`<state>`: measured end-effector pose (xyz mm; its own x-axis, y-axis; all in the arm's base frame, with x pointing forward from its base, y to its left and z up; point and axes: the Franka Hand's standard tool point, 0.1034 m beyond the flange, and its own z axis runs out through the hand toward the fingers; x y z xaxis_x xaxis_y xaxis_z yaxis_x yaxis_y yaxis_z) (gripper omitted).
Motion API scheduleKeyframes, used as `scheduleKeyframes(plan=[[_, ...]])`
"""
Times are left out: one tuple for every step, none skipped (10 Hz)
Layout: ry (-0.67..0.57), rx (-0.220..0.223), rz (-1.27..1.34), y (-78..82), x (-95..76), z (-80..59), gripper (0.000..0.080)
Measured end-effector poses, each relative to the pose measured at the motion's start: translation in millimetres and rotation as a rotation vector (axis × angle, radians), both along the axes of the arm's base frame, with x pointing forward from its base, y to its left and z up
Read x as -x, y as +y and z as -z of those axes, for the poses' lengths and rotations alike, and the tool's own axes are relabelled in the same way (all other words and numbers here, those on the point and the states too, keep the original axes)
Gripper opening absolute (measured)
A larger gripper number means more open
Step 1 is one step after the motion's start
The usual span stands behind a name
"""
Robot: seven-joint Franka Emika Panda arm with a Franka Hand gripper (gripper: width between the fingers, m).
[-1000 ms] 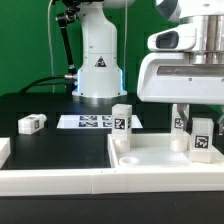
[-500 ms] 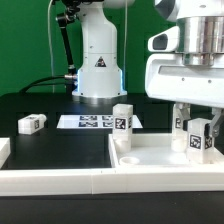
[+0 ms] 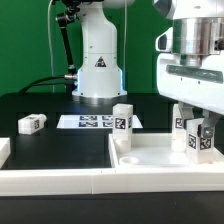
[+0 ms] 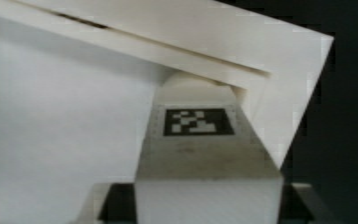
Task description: Assemble square table
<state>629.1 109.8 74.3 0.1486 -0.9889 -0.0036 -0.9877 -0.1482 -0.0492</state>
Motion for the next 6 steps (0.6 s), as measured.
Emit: scheduleKeyframes(plan=[[0.004, -0.005, 0.063, -0.2, 0.4, -0.1, 0.0291], [0.009, -0.014, 0.114, -1.1, 0.6, -0.1, 0.0291], [0.007, -0.025, 0.167, -0.5, 0.9, 0.1, 0.0291], [0.006, -0.030, 0.211, 0.0, 1.2, 0.0, 0.0291], [0.006, -0.030, 0.213, 0.1, 1.3, 0.2, 0.0312], [0.007, -0.028, 0.188, 0.0, 1.6, 0.9, 0.0312]])
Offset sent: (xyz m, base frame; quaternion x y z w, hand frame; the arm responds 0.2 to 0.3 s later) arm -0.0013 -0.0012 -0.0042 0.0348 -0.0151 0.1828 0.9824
